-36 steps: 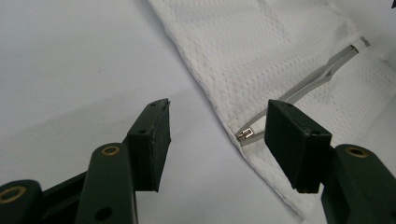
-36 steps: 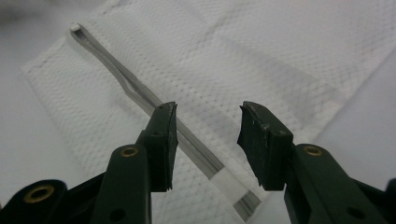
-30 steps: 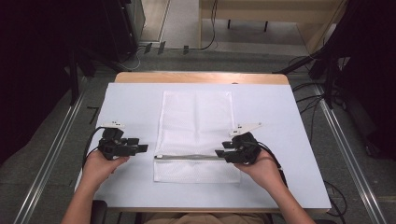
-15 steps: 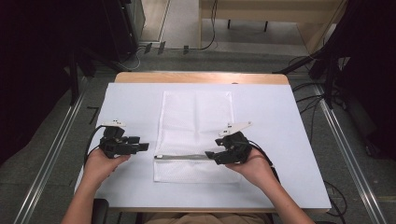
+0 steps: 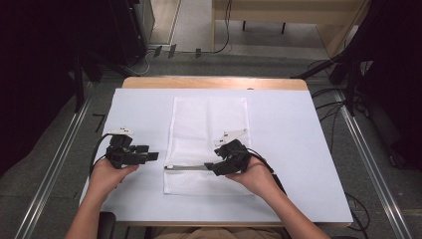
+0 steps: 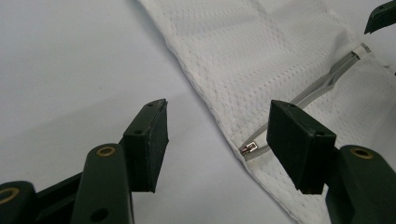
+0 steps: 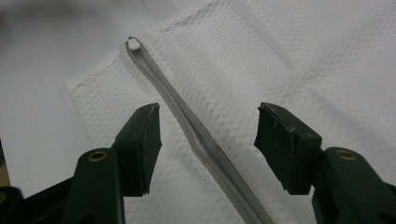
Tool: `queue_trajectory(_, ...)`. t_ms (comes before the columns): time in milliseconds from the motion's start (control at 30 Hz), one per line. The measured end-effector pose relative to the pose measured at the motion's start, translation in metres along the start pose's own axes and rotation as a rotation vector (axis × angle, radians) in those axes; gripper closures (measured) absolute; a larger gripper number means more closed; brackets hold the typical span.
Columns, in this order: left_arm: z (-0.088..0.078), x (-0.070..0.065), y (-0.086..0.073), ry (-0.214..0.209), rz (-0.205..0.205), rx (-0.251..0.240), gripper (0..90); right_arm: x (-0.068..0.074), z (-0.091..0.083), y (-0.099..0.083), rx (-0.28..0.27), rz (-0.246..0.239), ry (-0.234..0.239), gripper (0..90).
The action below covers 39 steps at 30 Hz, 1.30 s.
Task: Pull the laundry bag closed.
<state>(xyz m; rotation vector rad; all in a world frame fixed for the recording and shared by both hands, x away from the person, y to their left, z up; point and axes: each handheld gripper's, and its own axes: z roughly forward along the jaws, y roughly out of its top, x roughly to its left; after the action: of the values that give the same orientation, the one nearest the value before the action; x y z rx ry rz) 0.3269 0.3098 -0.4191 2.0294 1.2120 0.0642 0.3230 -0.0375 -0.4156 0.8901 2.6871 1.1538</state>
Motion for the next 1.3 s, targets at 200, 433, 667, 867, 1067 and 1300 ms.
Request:
queue_trajectory(200,0.000,0.000,0.000,0.003,0.001,-0.002,39.1,0.006,0.011,0.006,-0.001,-0.015,0.015,43.6)
queue_trajectory(433,-0.001,0.001,0.000,0.008,0.004,-0.004,39.2,0.010,0.022,0.011,0.003,-0.010,0.034,52.2)
queue_trajectory(667,-0.001,0.001,-0.001,0.008,0.009,-0.008,39.2,0.016,0.034,0.015,0.020,-0.016,0.065,60.6)
queue_trajectory(867,-0.002,0.002,-0.001,0.011,0.007,-0.014,39.4,0.021,0.043,0.021,0.020,-0.007,0.090,65.5)
queue_trajectory(1067,-0.002,0.001,-0.001,0.013,0.011,-0.010,39.3,0.028,0.054,0.025,0.038,-0.024,0.101,68.2)
queue_trajectory(1300,-0.002,0.002,-0.001,0.015,0.012,-0.011,39.4,0.038,0.068,0.031,0.051,-0.023,0.133,75.6)
